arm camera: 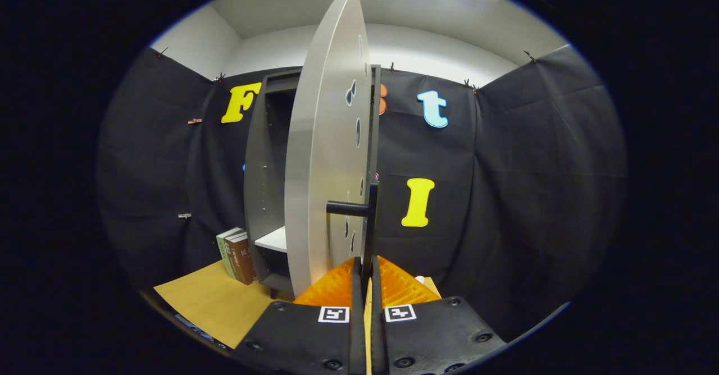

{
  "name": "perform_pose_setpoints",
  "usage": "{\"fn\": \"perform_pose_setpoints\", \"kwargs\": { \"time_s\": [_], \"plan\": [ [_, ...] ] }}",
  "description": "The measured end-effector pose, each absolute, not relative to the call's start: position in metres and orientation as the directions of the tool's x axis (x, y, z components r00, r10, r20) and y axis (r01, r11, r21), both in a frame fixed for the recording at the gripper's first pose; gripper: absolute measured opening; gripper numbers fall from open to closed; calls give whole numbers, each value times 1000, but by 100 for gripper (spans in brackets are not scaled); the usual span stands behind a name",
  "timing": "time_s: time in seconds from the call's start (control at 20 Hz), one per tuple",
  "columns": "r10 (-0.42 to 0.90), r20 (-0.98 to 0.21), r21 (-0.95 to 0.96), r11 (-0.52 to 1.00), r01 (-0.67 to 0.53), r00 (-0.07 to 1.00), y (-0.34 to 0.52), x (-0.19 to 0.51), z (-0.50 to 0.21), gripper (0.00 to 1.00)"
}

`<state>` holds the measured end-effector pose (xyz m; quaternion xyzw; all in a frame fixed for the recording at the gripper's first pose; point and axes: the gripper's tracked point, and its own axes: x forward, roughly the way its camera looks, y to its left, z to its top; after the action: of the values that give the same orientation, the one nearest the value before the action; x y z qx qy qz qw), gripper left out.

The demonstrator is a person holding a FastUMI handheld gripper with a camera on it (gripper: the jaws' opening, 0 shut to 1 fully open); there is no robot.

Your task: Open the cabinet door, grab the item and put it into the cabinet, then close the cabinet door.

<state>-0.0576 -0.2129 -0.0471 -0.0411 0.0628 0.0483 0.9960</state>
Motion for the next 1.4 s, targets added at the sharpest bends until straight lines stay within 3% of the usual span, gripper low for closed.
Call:
{"fn": "perform_pose_setpoints", "kwargs": {
  "time_s": [0.25, 0.6, 0.7, 0.9, 1.1, 1.2, 1.4],
  "plan": [
    [72, -179, -84, 993, -89, 981, -221, -92, -51, 7],
    [145, -210, -28, 988, -155, 967, -124, -132, -81, 11],
    [187, -309, -25, 979, -205, 932, -83, -133, -124, 11],
    [160, -500, -12, 981, -191, 851, -43, -133, -211, 11],
    [85, -607, -58, 987, -150, 790, -25, -135, -275, 20],
    [61, -657, -55, 990, -128, 752, -19, -141, -305, 39],
    [1, -763, -28, 999, -36, 646, -17, -154, -376, 41]
  ]
}}
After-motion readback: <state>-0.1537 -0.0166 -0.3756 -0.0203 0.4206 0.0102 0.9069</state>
